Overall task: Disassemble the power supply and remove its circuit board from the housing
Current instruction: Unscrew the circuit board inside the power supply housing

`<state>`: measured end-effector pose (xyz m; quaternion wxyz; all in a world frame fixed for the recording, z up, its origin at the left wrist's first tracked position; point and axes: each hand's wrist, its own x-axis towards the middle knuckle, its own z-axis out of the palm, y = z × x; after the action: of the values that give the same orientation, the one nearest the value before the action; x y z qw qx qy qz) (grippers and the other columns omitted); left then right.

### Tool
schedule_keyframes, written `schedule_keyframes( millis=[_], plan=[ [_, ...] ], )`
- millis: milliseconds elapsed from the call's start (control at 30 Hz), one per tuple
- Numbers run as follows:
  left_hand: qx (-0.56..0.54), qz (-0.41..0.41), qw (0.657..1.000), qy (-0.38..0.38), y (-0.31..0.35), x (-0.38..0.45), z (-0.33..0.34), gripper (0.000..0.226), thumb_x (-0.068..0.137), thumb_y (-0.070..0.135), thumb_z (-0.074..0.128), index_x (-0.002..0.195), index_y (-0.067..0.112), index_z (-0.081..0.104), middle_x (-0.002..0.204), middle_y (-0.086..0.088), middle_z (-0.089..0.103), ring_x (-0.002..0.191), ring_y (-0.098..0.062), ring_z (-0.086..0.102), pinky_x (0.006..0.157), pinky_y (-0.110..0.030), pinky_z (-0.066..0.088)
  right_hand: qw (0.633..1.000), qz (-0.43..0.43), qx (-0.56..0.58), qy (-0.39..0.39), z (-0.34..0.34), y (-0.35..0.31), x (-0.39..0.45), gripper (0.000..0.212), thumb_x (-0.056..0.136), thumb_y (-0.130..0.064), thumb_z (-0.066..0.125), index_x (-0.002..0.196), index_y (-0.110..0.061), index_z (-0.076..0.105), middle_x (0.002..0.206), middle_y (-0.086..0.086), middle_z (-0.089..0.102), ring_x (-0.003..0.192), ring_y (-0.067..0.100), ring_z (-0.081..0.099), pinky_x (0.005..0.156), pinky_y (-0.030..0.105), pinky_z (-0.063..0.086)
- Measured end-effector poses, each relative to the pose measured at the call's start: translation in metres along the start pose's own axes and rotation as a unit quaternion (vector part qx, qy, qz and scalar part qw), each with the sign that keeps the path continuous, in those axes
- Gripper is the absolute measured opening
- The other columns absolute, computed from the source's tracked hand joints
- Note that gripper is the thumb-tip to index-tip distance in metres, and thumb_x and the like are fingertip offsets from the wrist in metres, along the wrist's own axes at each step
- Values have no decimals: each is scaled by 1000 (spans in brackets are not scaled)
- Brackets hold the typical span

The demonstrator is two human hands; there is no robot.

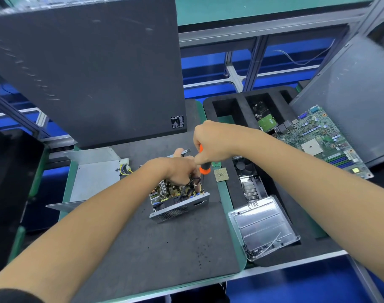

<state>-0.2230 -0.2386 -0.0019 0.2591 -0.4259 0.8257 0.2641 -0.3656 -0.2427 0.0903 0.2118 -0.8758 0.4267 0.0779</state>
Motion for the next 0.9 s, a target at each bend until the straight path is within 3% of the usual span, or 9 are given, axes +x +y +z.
schedule_keyframes(
  millis=[133, 267, 333, 400, 533, 633, 733, 800, 900],
  plan=[
    [-20, 19, 999, 17, 1, -2, 2, 57, 71, -1, 34, 96, 35, 69, 108, 0, 54, 97, -19, 18, 101, -38, -1, 1000, 3, -1, -10, 0, -3, -2, 41, 73, -23, 66, 49, -11, 34, 47, 2, 26, 51, 23, 21, 46, 28, 19],
    [-10, 31, 998, 46, 0, 0, 3, 39, 70, -6, 34, 79, 26, 54, 75, 9, 45, 84, -17, 24, 93, -36, 18, 996, -8, -54, -65, 1, -15, -2, 20, 70, -22, 69, 68, -6, 58, 65, 7, 54, 52, 22, 40, 45, 23, 27],
    [-23, 38, 998, 41, 0, -1, 5, 43, 70, -7, 34, 82, 27, 58, 81, 9, 56, 90, -20, 34, 81, -31, 23, 991, -20, -82, -100, -2, -18, -1, 22, 71, -22, 71, 83, -4, 66, 74, 9, 61, 54, 21, 44, 46, 24, 31],
    [-33, 57, 997, 38, 0, -3, 6, 49, 69, -6, 34, 82, 31, 63, 97, 10, 67, 97, -16, 42, 82, -29, 23, 988, -14, -95, -119, -5, -19, -1, 25, 74, -22, 69, 92, -5, 67, 83, 10, 65, 58, 21, 46, 47, 25, 32],
    [-29, 28, 997, 70, 3, -7, 5, 39, 73, -5, 36, 64, 32, 44, 78, 5, 57, 79, -19, 33, 79, -27, 11, 992, 63, -88, -61, -1, -28, 1, 17, 84, -20, 59, 72, -8, 55, 70, 6, 57, 48, 18, 44, 42, 22, 29],
    [-67, 13, 996, 49, -1, -4, 8, 35, 76, -7, 35, 83, 18, 59, 96, -3, 66, 85, -20, 46, 83, -26, 20, 990, 119, -67, -18, 7, -40, 4, 21, 86, -14, 54, 67, -11, 47, 64, 4, 49, 48, 16, 43, 42, 23, 28],
    [-81, -18, 995, 46, 0, -5, 10, 23, 85, -4, 37, 83, 10, 53, 77, 0, 53, 75, -21, 35, 67, -14, 26, 993, 68, -80, -61, 9, -46, 0, 8, 82, -7, 53, 87, -10, 59, 71, 7, 56, 54, 19, 51, 43, 23, 32],
    [-76, -20, 996, 49, 3, -7, 10, 21, 90, -3, 38, 77, 11, 48, 68, 1, 41, 67, -18, 30, 58, -11, 32, 988, 20, -108, -105, 8, -49, -5, 26, 81, -5, 52, 106, -11, 59, 85, 10, 62, 64, 23, 58, 46, 24, 36],
    [-67, 0, 996, 67, 2, -9, 9, 22, 89, -2, 39, 78, 12, 51, 67, 6, 47, 67, -19, 36, 56, -5, 33, 978, -28, -157, -134, 3, -47, -4, 24, 82, -4, 52, 105, -7, 58, 95, 14, 62, 67, 23, 57, 47, 25, 35]
  ],
)
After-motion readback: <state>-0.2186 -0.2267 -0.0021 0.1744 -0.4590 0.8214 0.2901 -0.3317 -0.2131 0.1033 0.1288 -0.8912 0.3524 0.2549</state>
